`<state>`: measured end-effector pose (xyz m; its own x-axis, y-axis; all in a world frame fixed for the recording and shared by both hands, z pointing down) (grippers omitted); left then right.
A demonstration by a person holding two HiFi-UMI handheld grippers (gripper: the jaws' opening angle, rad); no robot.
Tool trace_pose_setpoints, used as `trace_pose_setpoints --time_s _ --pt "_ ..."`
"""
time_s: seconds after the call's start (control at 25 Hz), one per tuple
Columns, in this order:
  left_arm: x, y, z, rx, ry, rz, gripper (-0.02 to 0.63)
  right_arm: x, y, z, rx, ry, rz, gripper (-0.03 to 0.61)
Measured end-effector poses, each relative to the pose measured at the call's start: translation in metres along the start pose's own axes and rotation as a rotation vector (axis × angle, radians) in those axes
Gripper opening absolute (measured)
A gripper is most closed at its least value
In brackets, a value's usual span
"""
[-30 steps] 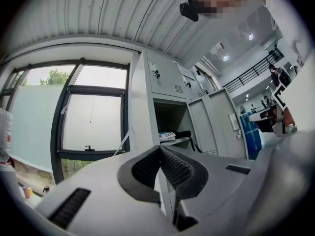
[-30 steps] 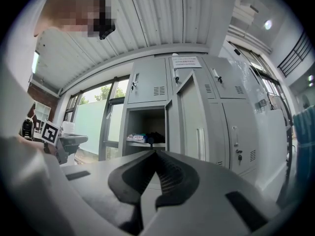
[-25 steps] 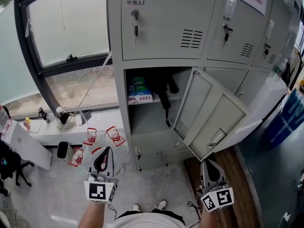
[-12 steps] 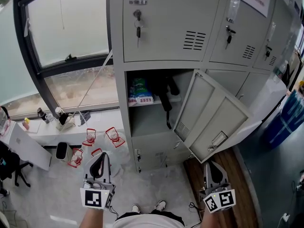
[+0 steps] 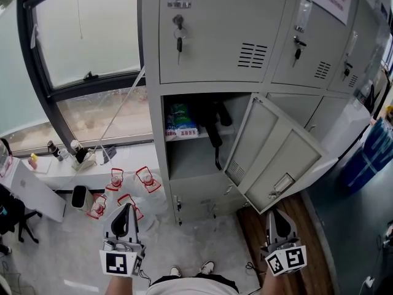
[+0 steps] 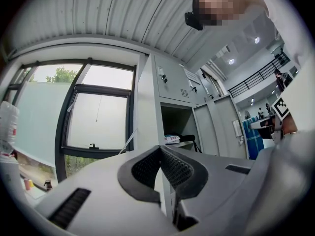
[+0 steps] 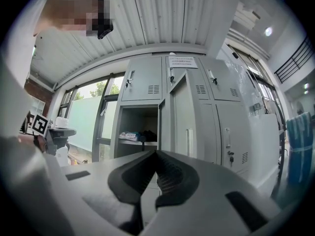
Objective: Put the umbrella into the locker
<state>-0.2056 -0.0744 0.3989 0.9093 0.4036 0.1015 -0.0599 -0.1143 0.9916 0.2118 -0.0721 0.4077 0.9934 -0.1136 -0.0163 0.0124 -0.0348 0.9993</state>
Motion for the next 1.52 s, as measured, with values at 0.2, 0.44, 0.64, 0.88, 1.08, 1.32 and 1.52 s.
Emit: trace_pose_setpoints --time_s 0.2,0.44,0.64,0.88,1.08,1.32,1.52 --pt "-0.002 0.0 0.002 0.006 -0.006 0.001 0.021 0.004 -0.003 0.003 0.006 0.004 -0.005 0.017" --pt "-0.004 -0.002 0.005 0.014 -0.014 0.0 0.021 0.007 -0.004 0.007 0.011 -0.012 0.057 0.018" --pt "-0.004 -0.001 0.004 0.006 -0.018 0.001 0.021 0.004 -0.007 0.014 0.016 -0.039 0.059 0.017" --pt "-0.001 -0.003 0.007 0.01 -0.011 0.004 0.021 0.0 -0.01 0.02 0.023 -0.057 0.045 0.017" --pt "0.001 -0.004 0.011 0.018 -0.005 0.002 0.021 -0.005 -0.015 0.023 0.036 -0.065 0.021 0.017" --pt "0.001 -0.003 0.01 0.015 -0.007 -0.004 0.021 -0.006 -0.016 0.02 0.042 -0.059 0.013 0.017" --pt "0.001 -0.003 0.009 0.016 -0.007 -0.006 0.021 -0.007 -0.016 0.019 0.04 -0.062 0.016 0.017"
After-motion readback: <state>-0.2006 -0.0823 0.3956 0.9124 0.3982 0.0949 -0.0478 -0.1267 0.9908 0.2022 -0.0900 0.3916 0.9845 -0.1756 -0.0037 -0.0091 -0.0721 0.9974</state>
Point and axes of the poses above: the fingertips, and each gripper's own axes: z forward along the fingers, x to its right, y out of its underside, the point moved 5 cm from there along -z, backward along the fingers, and after that the axes turned 11 degrees about y, right-handed, at the moved point
